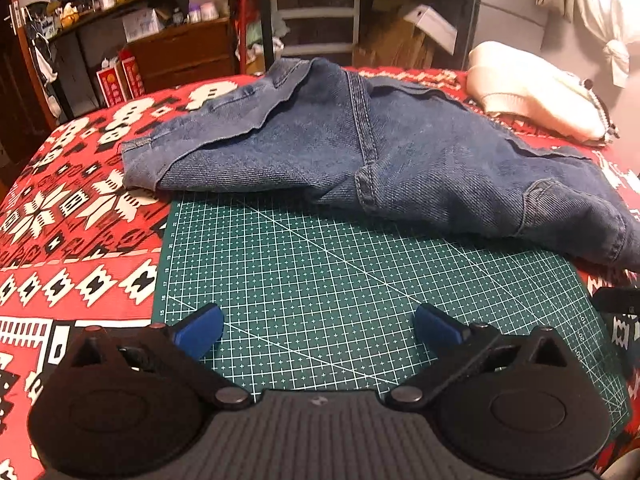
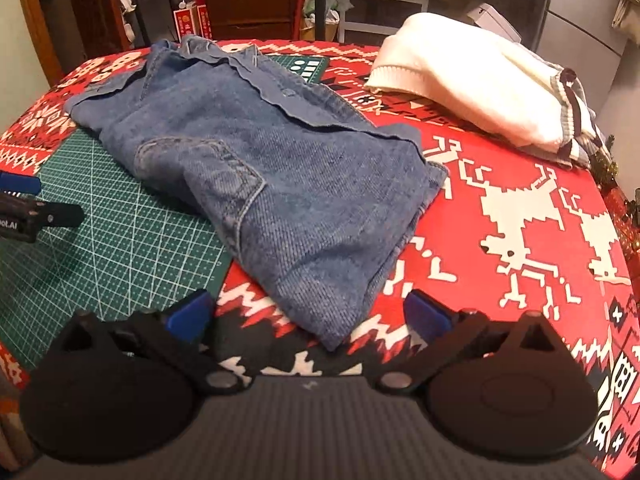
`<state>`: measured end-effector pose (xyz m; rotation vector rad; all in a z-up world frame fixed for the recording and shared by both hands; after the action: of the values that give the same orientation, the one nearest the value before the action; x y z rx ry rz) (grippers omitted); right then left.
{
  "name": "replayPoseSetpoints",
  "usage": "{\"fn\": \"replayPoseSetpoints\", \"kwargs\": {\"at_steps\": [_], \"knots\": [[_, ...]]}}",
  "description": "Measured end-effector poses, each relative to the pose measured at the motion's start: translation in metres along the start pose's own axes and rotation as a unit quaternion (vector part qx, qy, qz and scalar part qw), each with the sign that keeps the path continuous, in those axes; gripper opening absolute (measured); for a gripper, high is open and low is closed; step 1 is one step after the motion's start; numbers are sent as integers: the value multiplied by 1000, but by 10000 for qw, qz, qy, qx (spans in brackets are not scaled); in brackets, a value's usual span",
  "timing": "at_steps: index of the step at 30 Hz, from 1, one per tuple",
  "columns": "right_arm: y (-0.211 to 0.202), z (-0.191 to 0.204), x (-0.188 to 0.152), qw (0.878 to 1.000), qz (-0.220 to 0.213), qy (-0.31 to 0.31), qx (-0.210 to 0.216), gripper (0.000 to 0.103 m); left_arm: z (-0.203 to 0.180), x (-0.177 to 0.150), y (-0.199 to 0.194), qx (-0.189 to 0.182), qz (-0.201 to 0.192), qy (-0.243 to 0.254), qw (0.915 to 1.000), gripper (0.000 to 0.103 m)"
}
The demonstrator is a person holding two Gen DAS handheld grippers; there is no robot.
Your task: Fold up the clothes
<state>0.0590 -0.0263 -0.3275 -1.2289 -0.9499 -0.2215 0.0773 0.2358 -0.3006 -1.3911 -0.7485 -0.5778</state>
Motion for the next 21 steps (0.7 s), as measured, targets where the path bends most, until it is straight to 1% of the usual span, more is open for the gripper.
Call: {"fn": "replayPoseSetpoints", "kwargs": {"at_steps": [4,7,9,10,11,13,15,16,17,19,21], "knots": [[0,0,-1,10000,-73,6,-23,103,-2,-2,-3,147,-206,-80,9996,103],[0,0,-2,9999,-98,6,-43,103,-1,0,-2,108,-210,-29,9997,103],[-1,0,-1,10000,-87,-3,-26,103,1,5,-4,-21,-171,-50,9998,103],[-1,0,-1,10000,-67,-15,-7,102,2,7,-5,-86,-151,-61,9998,99],[-2,0,0,10000,-47,-28,13,99,3,9,-6,-151,-131,-73,9998,95],[-4,0,2,10000,-37,-54,34,93,5,14,-8,-281,-92,-95,9995,79],[-11,-1,7,9999,-100,-26,61,92,7,19,-11,-411,-53,-117,9991,78],[-15,-3,11,9998,-156,35,93,90,8,21,-12,-476,-33,-128,9988,78],[-19,-5,16,9997,-214,96,120,87,10,28,-14,-520,-71,-165,9985,76],[-25,-9,26,9992,-325,180,161,84,15,41,-17,-614,-148,-235,9977,70],[-30,-13,38,9987,-429,201,182,83,19,56,-18,-716,-223,-301,9967,67]]}}
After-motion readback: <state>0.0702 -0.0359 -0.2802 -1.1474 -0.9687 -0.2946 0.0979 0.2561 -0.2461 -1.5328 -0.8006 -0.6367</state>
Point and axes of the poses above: each gripper's, at about its wrist camera, not at the fingertips, and y roughly the way its jaws point, z to its left, x to its top, the point moved 10 cm from there along y, roughly the way its jaws point, and after that the axes turned 9 degrees about -z, right-handed, at the moved point
